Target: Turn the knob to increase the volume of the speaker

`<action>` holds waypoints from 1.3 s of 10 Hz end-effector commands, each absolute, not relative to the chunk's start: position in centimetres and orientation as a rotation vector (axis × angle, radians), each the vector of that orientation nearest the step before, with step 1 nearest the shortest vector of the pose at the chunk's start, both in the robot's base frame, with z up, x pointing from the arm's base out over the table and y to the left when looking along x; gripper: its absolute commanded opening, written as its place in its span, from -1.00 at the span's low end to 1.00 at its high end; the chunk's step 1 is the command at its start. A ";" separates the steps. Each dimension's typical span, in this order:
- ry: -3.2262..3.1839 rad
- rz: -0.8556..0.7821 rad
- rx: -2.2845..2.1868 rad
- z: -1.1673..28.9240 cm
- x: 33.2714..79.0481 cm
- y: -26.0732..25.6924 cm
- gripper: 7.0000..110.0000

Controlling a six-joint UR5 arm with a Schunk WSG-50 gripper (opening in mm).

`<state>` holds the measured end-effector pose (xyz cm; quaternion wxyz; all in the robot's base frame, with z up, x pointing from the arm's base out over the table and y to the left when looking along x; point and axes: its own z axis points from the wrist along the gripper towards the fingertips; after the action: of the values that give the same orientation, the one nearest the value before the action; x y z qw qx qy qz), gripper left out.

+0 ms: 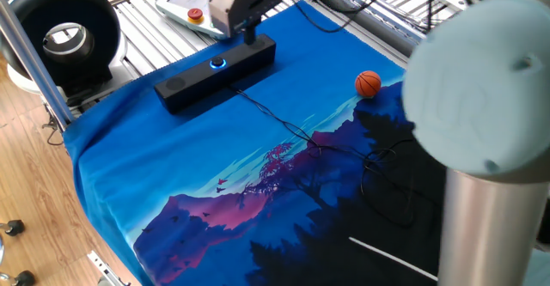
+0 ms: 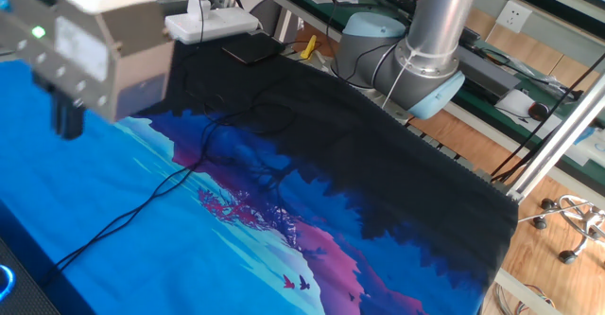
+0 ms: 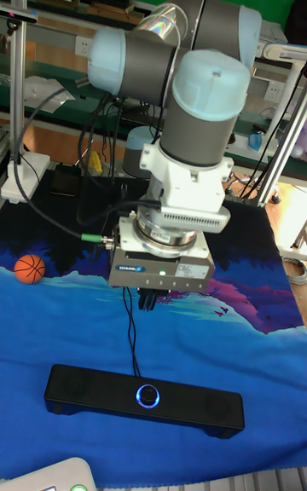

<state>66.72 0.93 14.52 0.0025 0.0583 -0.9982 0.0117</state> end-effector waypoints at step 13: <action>-3.078 -0.029 0.136 13.2 68.5 1.9 -1.00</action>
<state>67.03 1.36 13.83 0.0304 0.0411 -0.9987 0.0061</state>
